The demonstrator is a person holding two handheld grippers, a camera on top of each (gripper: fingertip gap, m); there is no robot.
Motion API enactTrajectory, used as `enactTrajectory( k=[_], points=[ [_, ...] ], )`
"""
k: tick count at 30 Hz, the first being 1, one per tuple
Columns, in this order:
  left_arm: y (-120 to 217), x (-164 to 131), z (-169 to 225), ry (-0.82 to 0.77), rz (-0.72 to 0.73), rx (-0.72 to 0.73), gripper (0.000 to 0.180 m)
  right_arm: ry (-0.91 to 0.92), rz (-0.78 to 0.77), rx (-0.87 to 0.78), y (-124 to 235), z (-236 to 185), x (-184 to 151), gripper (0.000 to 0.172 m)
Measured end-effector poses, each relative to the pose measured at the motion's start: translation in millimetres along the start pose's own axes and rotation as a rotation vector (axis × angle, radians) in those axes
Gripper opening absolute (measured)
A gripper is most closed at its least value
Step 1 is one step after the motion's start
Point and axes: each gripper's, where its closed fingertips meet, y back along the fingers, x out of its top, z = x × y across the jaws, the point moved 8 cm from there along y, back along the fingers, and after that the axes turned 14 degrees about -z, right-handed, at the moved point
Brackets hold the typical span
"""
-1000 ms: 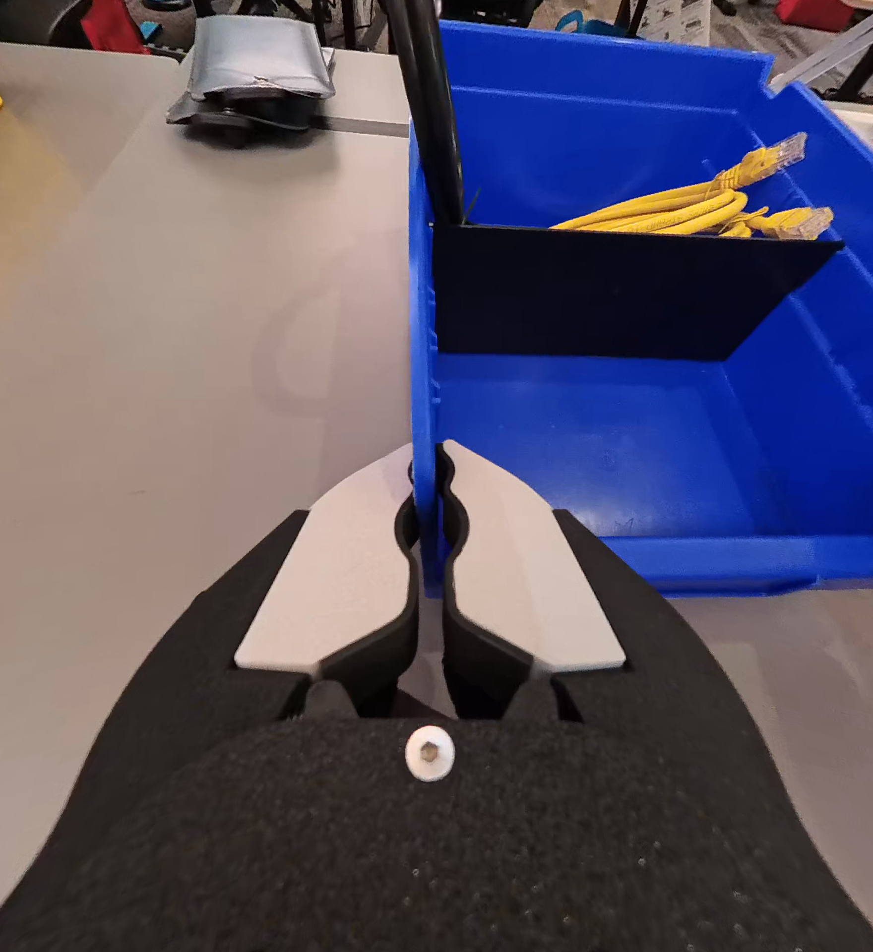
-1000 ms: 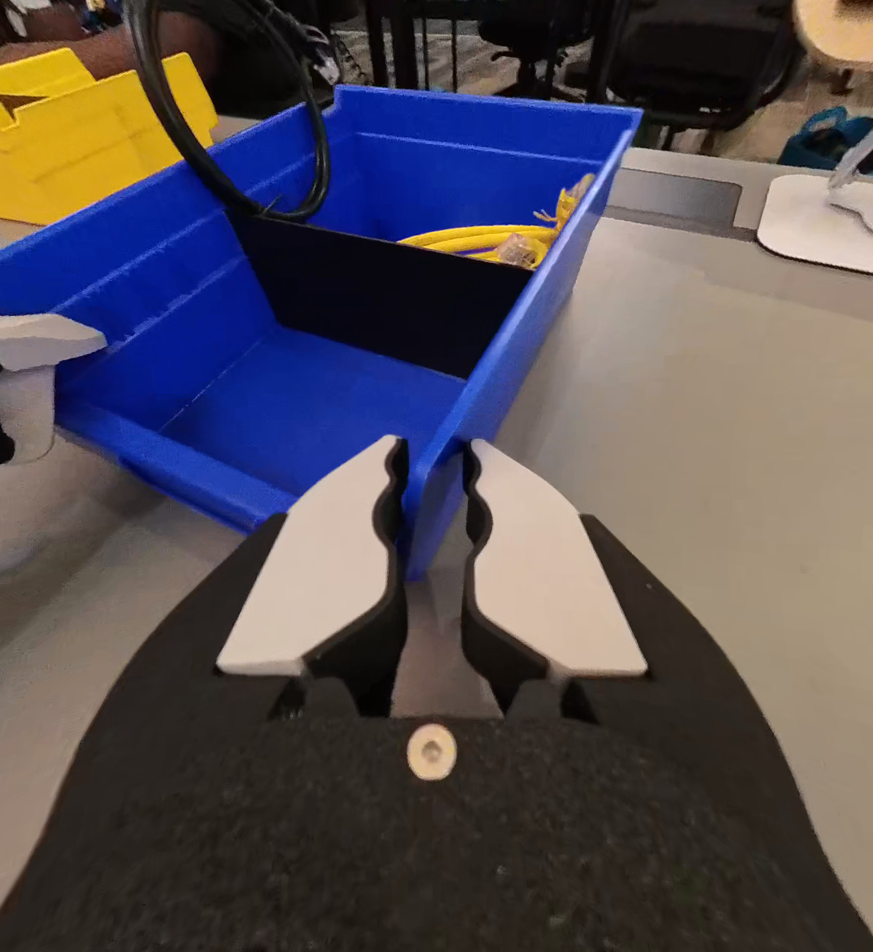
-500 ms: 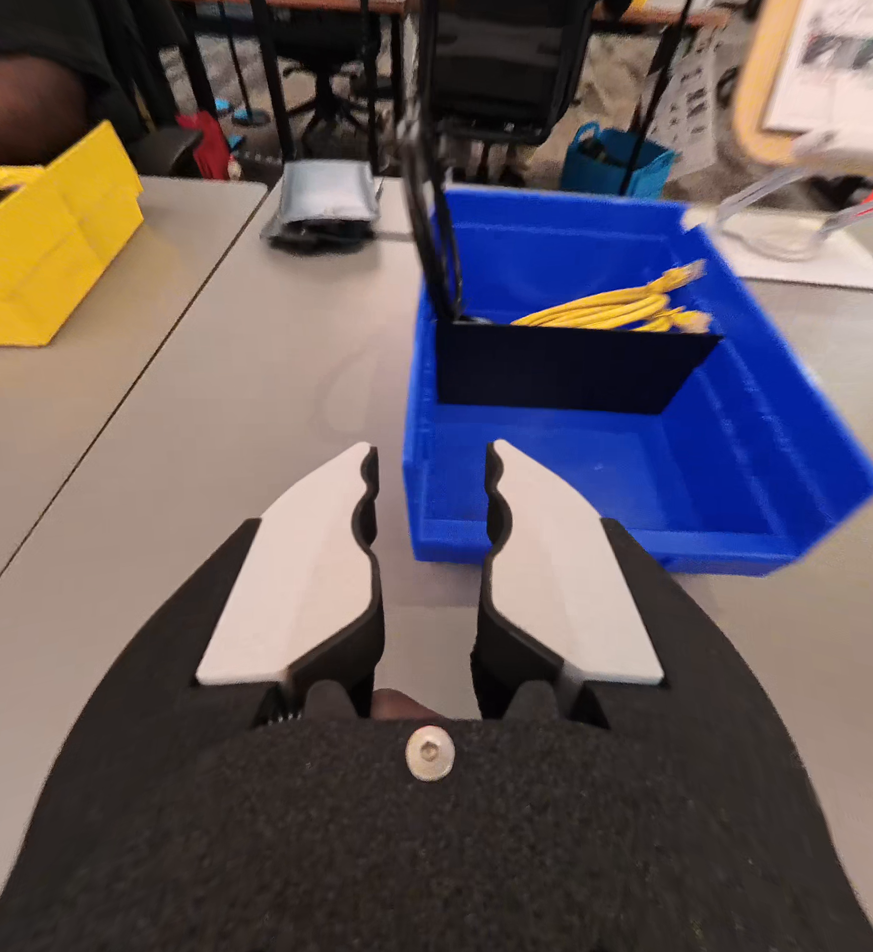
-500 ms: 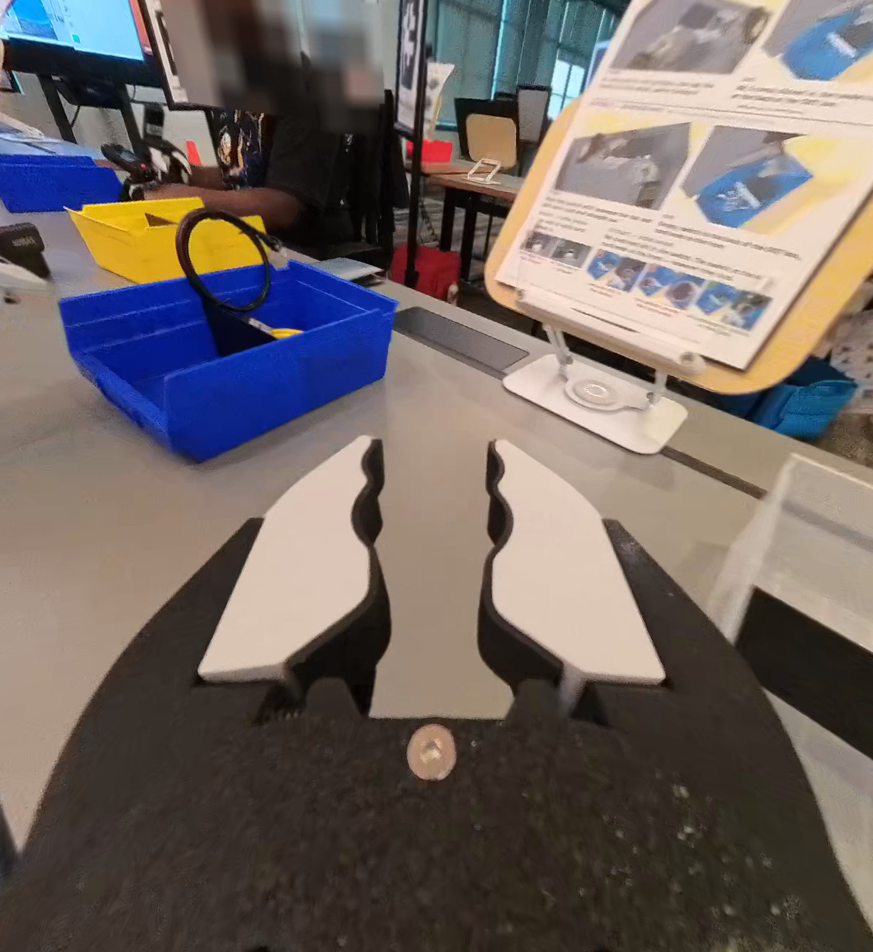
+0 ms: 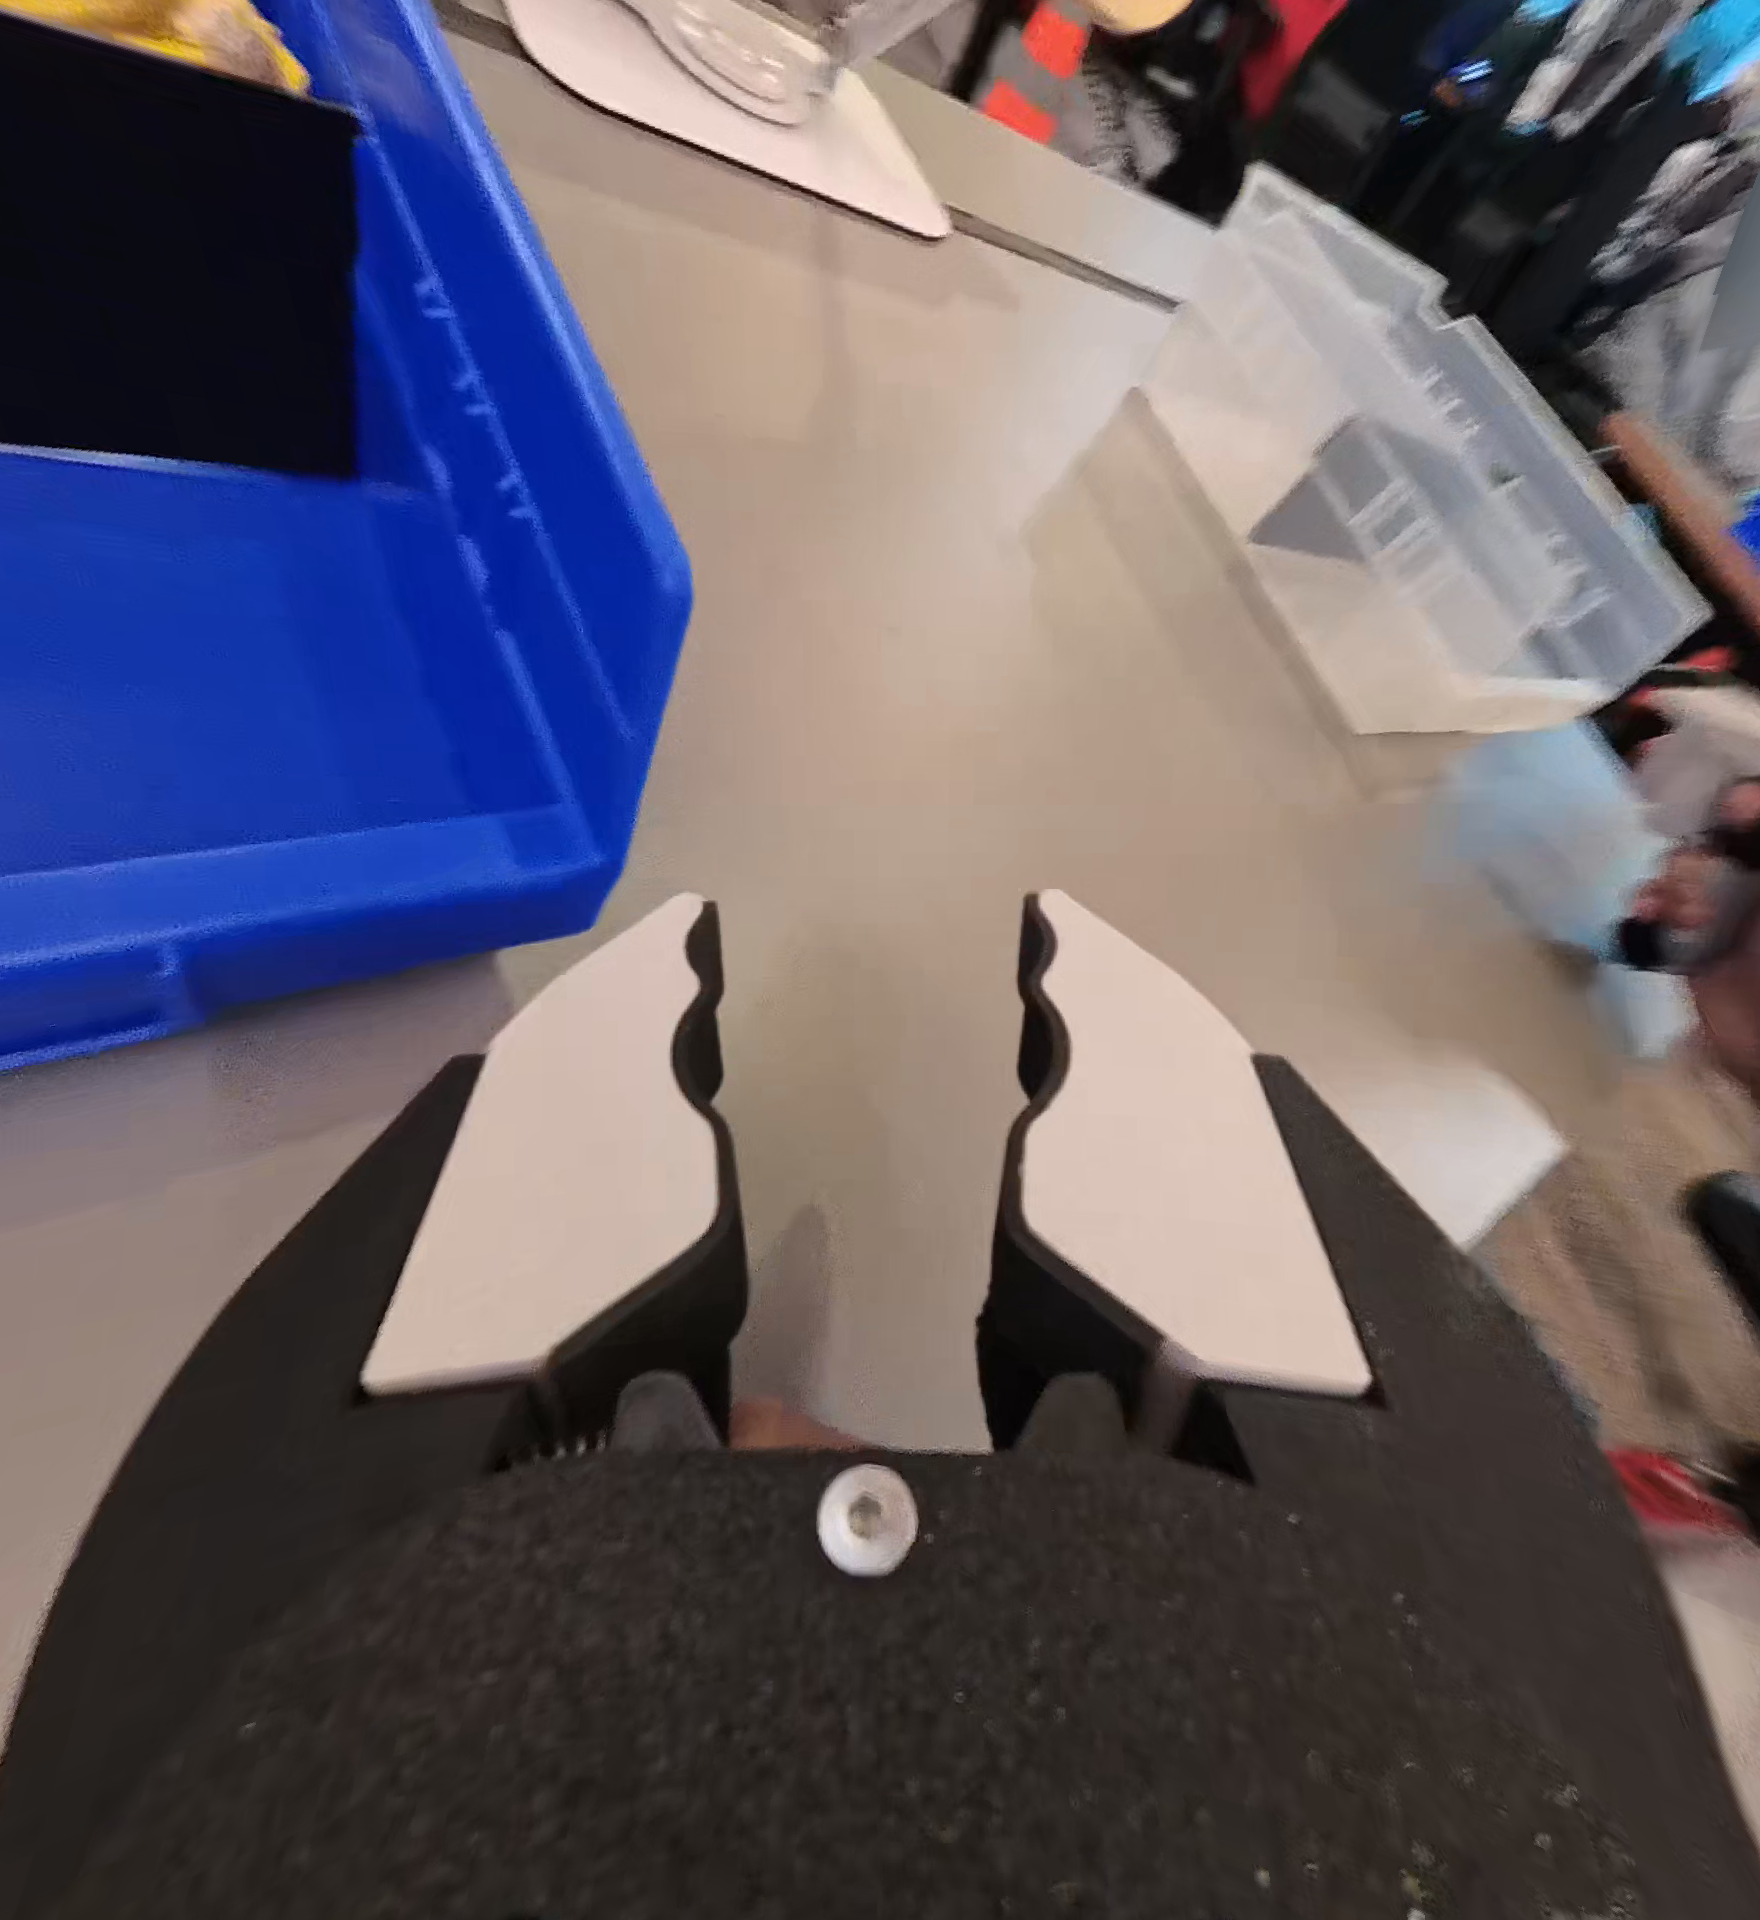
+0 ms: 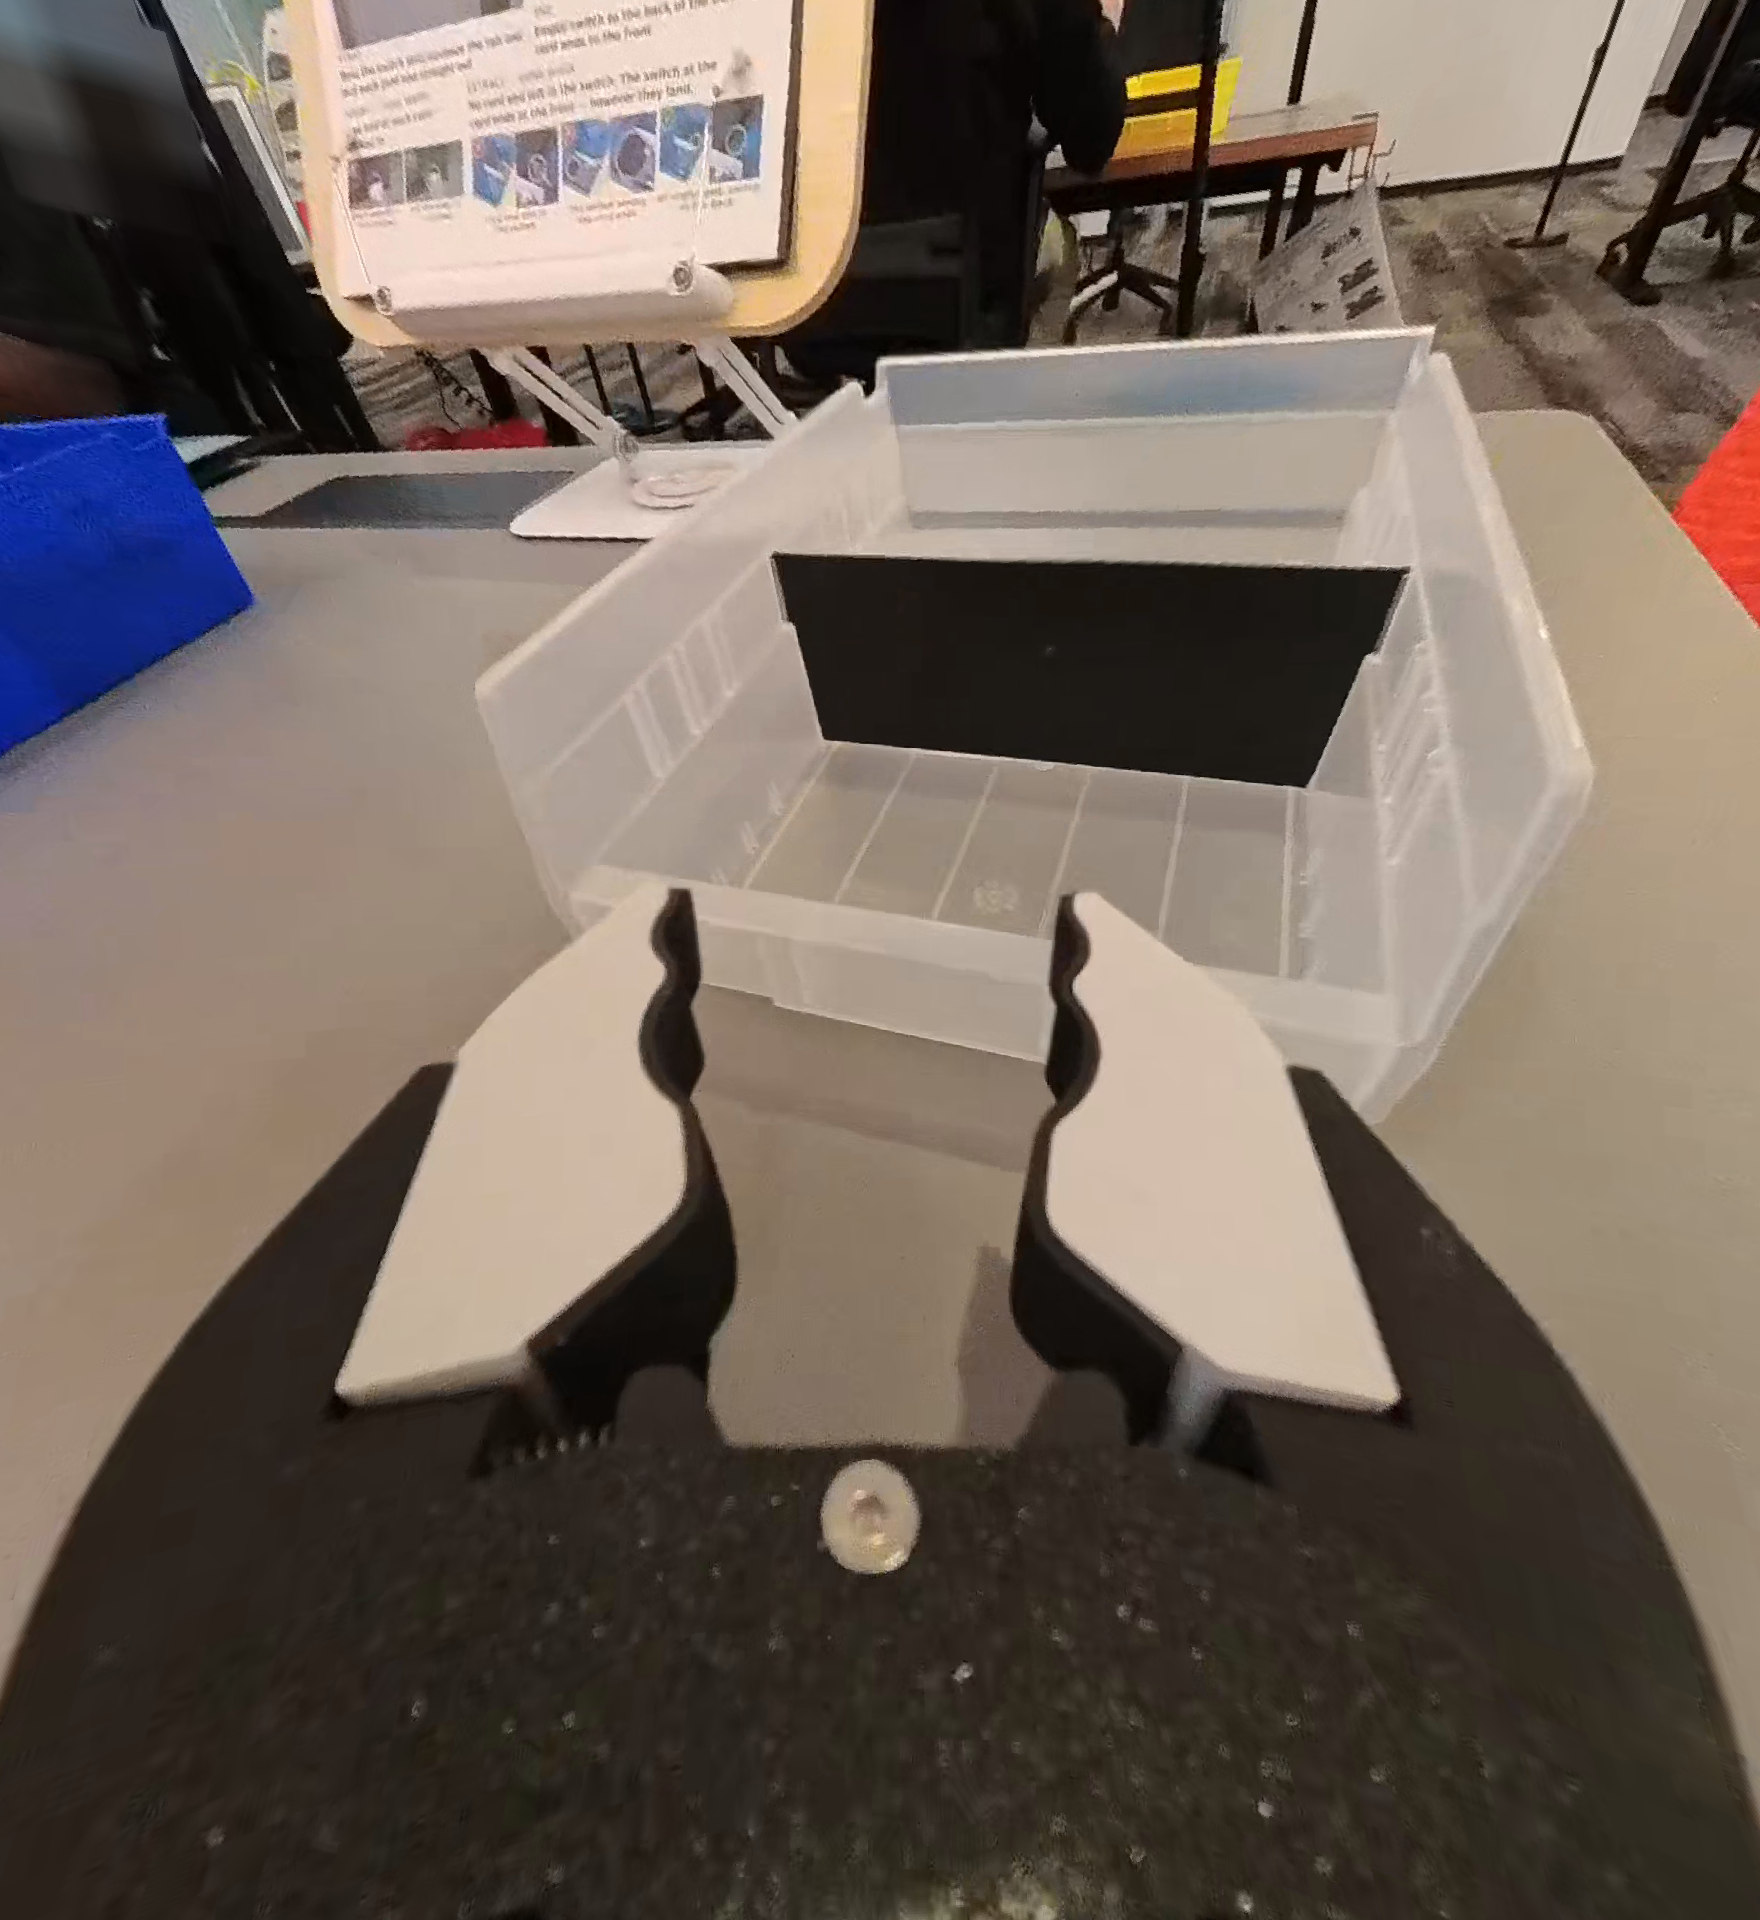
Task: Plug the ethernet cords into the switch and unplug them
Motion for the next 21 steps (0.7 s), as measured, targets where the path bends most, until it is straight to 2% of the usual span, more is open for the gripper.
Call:
enactTrajectory(
  k=[2,4,8,12,17,21],
  points=[
    [3,6,-1,0.013,-0.018,-0.057,0.058,0.029,0.006,-0.013,2,-1,1,0.064],
    [4,7,-8,0.010,0.004,0.019,0.061,0.044,0.009,-0.028,2,-3,4,0.063],
    [3,-4,-19,0.017,0.122,0.133,0.057,0.016,0.047,0.006,-1,-5,10,0.059],
    [6,-3,-19,-0.091,0.166,0.192,0.045,-0.004,0.046,0.036,-4,-4,5,0.056],
    [-2,-8,-15,-0.075,0.110,0.077,0.055,0.062,0.030,0.014,-1,-11,0,0.054],
    [-10,-11,-14,-0.091,0.026,0.094,0.055,0.077,0.032,0.010,-2,-13,0,0.053]
  ],
)
